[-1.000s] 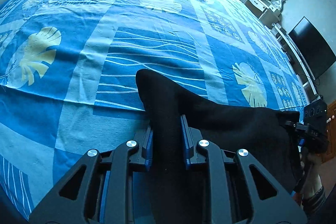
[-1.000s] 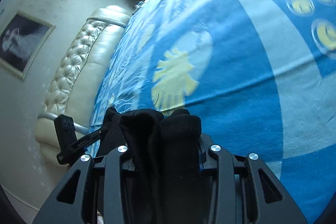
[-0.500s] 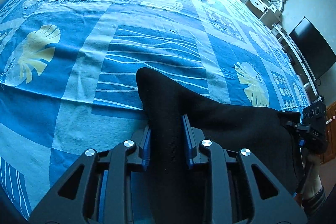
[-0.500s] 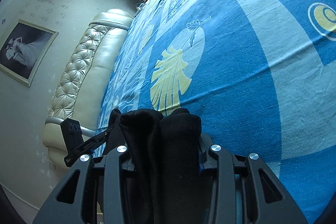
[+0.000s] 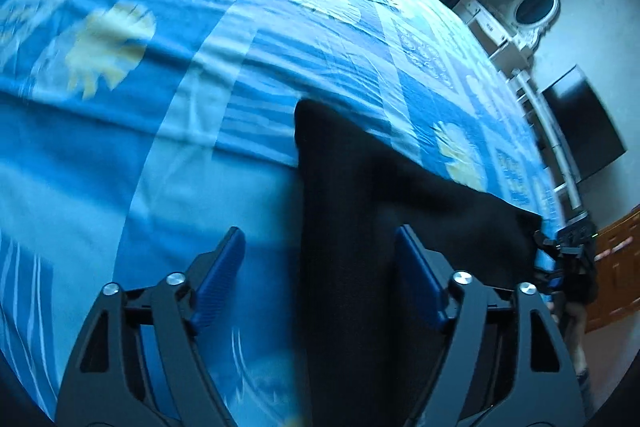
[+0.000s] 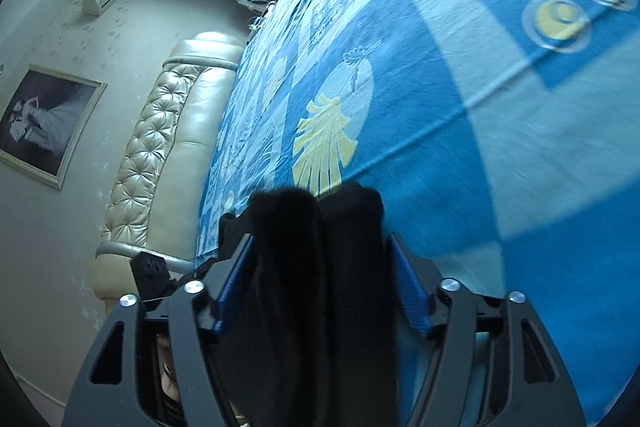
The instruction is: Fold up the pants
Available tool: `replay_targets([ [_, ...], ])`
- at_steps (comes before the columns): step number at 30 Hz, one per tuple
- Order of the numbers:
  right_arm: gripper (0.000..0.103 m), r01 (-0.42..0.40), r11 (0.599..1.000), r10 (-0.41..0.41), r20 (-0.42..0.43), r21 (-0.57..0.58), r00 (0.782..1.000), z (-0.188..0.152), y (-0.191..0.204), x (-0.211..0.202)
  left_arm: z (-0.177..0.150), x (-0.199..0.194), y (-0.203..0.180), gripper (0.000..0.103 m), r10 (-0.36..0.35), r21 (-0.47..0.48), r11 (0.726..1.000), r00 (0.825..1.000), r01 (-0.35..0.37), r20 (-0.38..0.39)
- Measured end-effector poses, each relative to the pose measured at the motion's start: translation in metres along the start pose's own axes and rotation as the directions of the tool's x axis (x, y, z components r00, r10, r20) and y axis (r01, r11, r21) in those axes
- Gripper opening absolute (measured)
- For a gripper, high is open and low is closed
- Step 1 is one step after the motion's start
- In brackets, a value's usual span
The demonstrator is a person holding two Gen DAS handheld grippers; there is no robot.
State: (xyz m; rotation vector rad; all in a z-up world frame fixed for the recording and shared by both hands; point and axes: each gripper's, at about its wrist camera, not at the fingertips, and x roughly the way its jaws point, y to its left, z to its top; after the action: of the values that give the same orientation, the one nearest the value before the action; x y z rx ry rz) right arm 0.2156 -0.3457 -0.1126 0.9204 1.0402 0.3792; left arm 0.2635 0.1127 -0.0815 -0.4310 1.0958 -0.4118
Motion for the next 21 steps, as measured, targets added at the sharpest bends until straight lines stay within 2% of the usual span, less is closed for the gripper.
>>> replay_targets([
  [5,0.073,0.001,1.000,0.000,-0.010,0.009,1.000,-0.035,-0.003,-0.024,-0.040,-0.019,0.015,0.081,-0.084,-0.082,0.993,0.996,0.081,-0.032],
  [10,0.074,-0.017,1.000,0.017,-0.050,0.001,0.999,-0.067,0.001,-0.026,-0.076,-0.034,0.019,0.082,-0.135,-0.138,0.982,0.991,0.130,-0.023],
  [19,0.079,0.020,1.000,-0.021,-0.046,-0.021,0.999,-0.084,0.011,-0.014,-0.096,-0.029,0.008,0.082,-0.216,-0.179,0.962,0.976,0.208,-0.026],
  [20,0.079,0.032,0.999,-0.034,-0.051,-0.034,0.998,-0.084,0.013,-0.011,-0.097,-0.027,0.006,0.080,-0.227,-0.180,0.959,0.974,0.219,-0.024],
  [21,0.076,0.051,0.997,-0.054,-0.055,-0.052,0.997,-0.084,0.015,-0.010,-0.097,-0.025,0.002,0.074,-0.227,-0.171,0.961,0.974,0.219,-0.028],
])
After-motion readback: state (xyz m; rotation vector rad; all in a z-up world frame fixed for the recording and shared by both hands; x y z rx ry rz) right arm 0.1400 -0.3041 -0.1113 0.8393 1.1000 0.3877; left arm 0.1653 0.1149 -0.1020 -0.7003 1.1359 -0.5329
